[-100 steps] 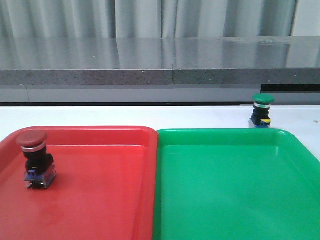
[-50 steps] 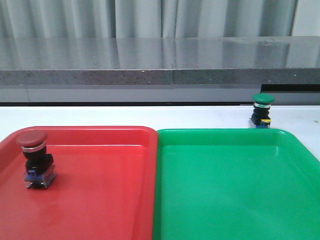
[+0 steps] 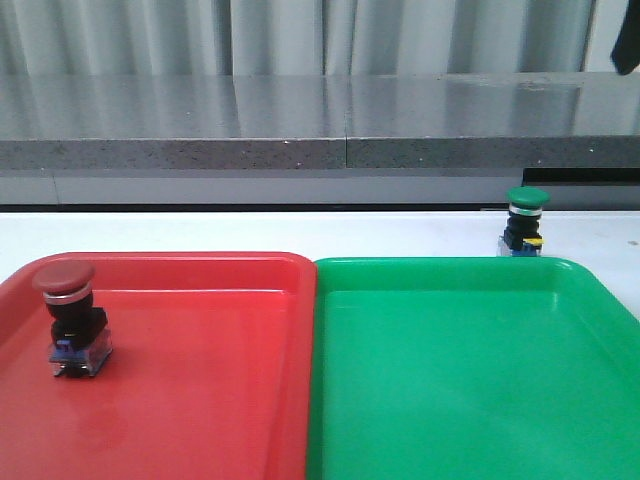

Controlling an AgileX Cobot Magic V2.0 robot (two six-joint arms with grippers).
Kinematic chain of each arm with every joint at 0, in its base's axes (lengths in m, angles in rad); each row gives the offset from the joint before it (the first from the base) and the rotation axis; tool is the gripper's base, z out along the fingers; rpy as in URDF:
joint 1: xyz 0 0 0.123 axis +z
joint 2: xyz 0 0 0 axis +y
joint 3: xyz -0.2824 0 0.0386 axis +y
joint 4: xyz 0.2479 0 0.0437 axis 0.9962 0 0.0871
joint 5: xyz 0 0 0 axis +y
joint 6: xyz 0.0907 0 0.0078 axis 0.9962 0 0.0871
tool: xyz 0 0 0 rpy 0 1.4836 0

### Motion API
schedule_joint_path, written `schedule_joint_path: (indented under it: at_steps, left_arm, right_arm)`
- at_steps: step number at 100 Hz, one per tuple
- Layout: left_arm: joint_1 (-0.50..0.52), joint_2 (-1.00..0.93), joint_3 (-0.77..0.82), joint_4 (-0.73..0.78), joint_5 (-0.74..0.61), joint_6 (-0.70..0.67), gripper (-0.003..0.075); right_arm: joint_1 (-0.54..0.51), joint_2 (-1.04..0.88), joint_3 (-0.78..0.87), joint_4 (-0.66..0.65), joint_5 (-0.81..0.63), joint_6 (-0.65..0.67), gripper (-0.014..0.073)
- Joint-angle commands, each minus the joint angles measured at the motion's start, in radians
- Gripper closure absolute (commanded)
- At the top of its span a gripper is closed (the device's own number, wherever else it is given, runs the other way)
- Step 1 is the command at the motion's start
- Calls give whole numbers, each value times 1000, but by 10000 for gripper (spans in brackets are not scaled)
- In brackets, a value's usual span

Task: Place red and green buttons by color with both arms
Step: 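Lower the right gripper over the green button and close on it, then lift the green button with the right gripper and carry it over the green tray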

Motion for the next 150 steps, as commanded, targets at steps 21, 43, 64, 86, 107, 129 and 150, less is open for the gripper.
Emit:
schedule_joint_path:
  at_steps: [21, 43, 64, 86, 107, 129, 150]
  left_arm:
    - [1, -33, 13, -11, -84, 1, 741]
    - [1, -33, 13, -11, -84, 1, 741]
    - [1, -33, 13, -11, -84, 1, 741]
    - [1, -33, 13, -11, -84, 1, 741]
    - [1, -33, 13, -11, -84, 1, 741]
    - [1, -33, 13, -11, -84, 1, 741]
    - [1, -33, 13, -11, -84, 1, 741]
  right_arm:
    - [1, 264, -285, 26, 108, -7, -12]
    - [11, 430, -459, 42, 161, -7, -12]
    - [33, 556, -586, 44, 248, -7, -12]
    - [32, 639, -624, 41, 278, -7, 8]
    - [32, 675, -624, 41, 279, -7, 106]
    - [32, 678, -624, 41, 276, -7, 356]
    - [32, 657, -635, 41, 277, -7, 407]
